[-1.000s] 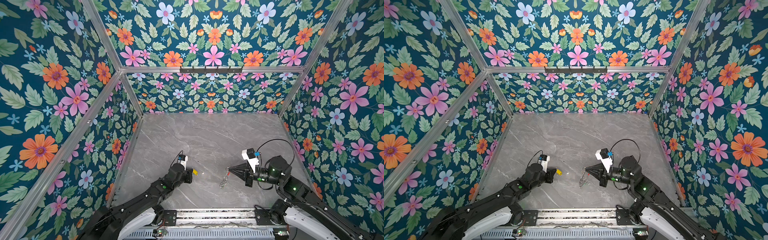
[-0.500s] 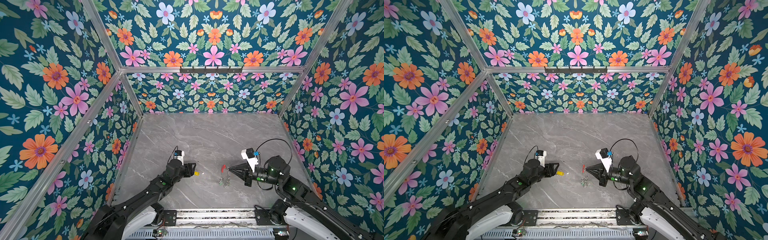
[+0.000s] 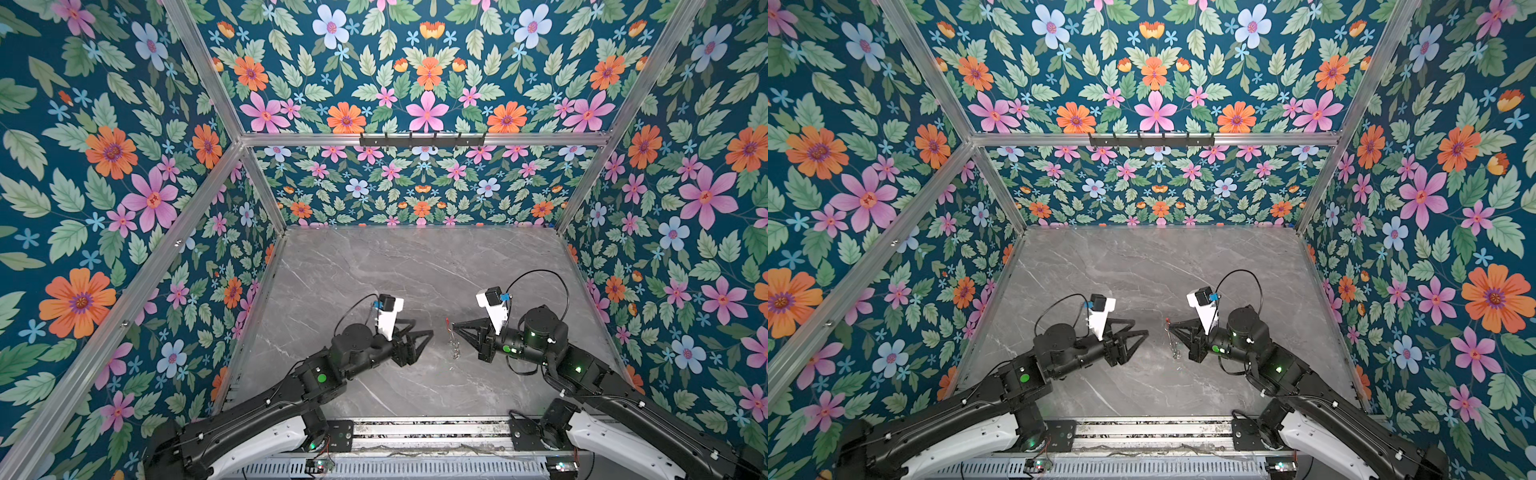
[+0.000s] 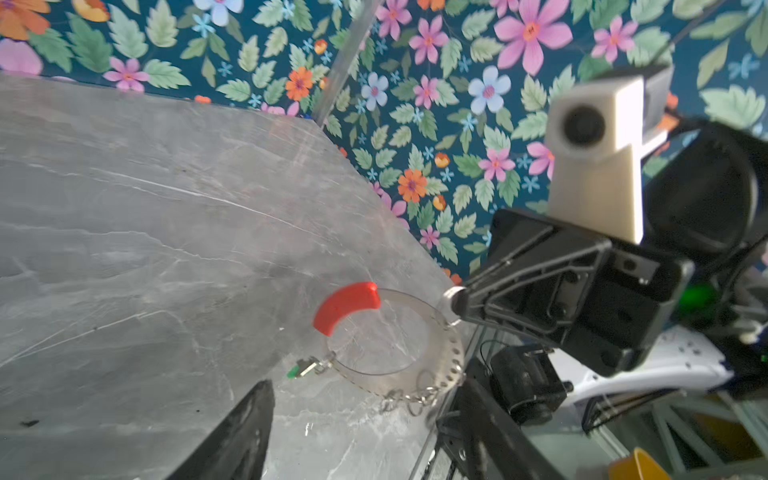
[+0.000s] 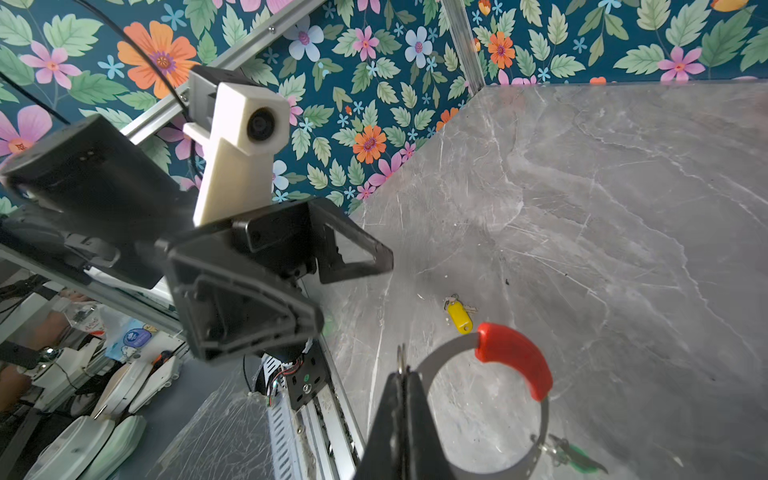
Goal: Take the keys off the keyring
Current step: 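Release the yellow key onto the table and return the left gripper to the hoop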
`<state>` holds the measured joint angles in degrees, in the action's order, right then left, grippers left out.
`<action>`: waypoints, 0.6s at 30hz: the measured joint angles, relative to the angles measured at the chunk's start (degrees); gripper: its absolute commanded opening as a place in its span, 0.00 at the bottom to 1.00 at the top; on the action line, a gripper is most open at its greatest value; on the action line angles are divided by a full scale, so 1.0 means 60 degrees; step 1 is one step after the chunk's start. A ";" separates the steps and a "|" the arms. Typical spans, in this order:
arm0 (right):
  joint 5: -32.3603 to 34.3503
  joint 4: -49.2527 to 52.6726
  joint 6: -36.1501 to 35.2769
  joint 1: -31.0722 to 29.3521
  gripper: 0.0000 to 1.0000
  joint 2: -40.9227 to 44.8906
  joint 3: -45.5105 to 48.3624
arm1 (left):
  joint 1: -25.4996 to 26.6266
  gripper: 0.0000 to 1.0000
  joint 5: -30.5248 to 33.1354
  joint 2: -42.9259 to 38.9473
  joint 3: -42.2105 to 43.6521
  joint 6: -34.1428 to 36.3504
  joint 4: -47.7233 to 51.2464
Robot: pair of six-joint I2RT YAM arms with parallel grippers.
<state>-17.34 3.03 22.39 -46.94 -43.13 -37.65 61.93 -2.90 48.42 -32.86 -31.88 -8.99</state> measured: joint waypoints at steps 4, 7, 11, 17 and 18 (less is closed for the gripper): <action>0.1126 0.0058 -0.0055 -0.0903 0.00 -0.0481 -0.0583 | 0.0656 0.74 0.0612 0.0433 -0.0149 0.0346 -0.0011; 0.1672 0.0084 -0.0091 -0.1129 0.00 -0.0794 -0.0860 | 0.0812 0.73 0.0889 0.0419 -0.0149 0.0470 -0.0106; 0.1920 0.0073 -0.0087 -0.1282 0.00 -0.1002 -0.0954 | 0.0838 0.72 0.1351 0.0368 -0.0149 0.0623 -0.0047; 0.2320 0.0069 -0.0106 -0.1657 0.00 -0.1195 -0.1096 | 0.0856 0.74 0.1501 -0.0080 0.0087 0.0619 -0.0076; 0.2426 0.0069 -0.0117 -0.1705 0.00 -0.1239 -0.1126 | 0.0856 0.74 0.1497 -0.0164 0.0131 0.0616 -0.0069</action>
<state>-2.79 3.44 21.69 -57.17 -50.57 -44.40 67.07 6.09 47.44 -32.08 -28.18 -9.41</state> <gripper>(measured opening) 0.050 0.742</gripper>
